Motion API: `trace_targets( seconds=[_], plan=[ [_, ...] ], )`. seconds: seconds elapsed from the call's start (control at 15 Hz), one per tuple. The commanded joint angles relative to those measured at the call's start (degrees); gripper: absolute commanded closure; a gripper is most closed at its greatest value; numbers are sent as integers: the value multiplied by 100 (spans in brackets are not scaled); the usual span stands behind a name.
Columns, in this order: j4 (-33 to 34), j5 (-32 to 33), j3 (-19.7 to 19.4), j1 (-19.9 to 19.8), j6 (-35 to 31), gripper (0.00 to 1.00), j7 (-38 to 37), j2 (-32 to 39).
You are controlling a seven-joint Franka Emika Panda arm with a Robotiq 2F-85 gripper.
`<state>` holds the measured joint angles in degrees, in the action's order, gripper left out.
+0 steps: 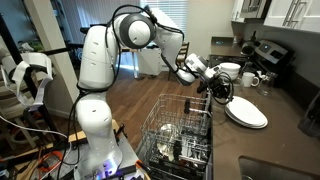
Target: Take the two plates out of the dishwasher and stack them on the plate on the counter
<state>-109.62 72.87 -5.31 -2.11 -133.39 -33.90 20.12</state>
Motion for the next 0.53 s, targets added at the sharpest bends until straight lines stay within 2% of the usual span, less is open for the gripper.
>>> trace_targets(
  seconds=[0.0,0.47],
  plan=[
    [4,-6,23,-17,12,98,12,-3],
    [79,-124,42,-116,-244,98,177,58]
  ],
)
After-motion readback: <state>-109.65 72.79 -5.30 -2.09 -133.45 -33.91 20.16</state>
